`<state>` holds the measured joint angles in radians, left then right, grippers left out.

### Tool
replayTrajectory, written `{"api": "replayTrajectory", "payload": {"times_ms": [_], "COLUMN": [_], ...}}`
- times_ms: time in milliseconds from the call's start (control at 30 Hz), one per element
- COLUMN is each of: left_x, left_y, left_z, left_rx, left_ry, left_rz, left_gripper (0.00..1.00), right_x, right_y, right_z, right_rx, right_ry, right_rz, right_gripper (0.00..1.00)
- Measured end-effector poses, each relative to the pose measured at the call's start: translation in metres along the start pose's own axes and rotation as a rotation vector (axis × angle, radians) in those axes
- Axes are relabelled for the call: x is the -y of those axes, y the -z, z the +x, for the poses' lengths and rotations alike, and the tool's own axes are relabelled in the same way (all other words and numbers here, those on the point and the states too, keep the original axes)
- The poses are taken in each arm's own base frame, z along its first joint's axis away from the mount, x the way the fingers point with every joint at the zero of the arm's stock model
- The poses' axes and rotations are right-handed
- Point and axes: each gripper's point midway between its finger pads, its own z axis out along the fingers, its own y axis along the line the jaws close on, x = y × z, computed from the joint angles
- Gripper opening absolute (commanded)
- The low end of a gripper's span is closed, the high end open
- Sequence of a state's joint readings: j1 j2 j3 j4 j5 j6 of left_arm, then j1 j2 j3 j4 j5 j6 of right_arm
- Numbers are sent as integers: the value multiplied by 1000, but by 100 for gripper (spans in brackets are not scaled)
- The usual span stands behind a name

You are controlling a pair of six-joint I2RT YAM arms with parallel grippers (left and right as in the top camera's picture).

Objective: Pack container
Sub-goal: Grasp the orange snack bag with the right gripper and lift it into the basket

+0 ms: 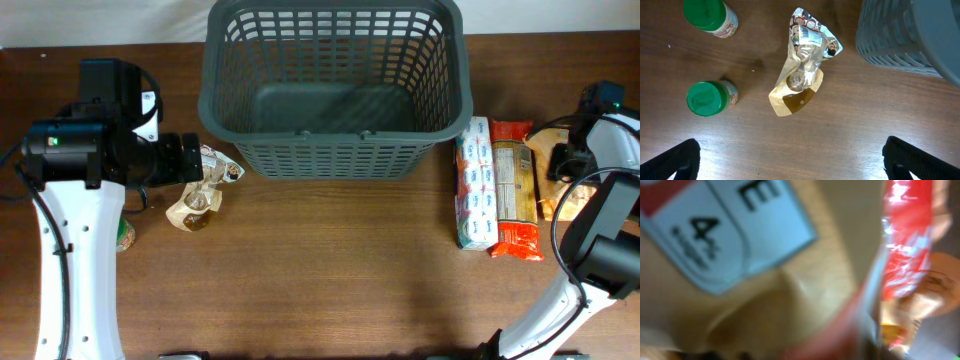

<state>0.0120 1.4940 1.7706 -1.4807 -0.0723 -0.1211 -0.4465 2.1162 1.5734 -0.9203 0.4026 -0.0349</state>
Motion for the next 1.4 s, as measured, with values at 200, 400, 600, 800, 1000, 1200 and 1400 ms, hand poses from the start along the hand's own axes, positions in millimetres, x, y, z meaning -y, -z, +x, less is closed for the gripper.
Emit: {"api": "replayTrajectory", "payload": {"times_ms": [200, 400, 600, 800, 1000, 1200, 1400], "left_x": [0, 0, 0, 0, 0, -1, -1], "left_y": [0, 0, 0, 0, 0, 0, 0], "left_z": [0, 0, 0, 0, 0, 0, 0], "left_rx": [0, 0, 0, 0, 0, 0, 1], "left_ry": [0, 0, 0, 0, 0, 0, 0], "left_rz": [0, 0, 0, 0, 0, -3, -7], "left_gripper": [99, 99, 99, 99, 99, 99, 99], "right_x": [6, 5, -7, -41, -55, -92, -170], "right_y": [2, 4, 25, 91, 289, 511, 518], "right_z": [-1, 4, 21, 14, -31, 81, 100], "right_rx": [5, -26, -135, -136, 384, 905, 931], "right_ry": [-49, -115, -184, -174, -82, 218, 480], "right_rz": [37, 5, -153, -375, -503, -715, -669], "right_gripper": [4, 4, 4, 4, 4, 4, 4]}}
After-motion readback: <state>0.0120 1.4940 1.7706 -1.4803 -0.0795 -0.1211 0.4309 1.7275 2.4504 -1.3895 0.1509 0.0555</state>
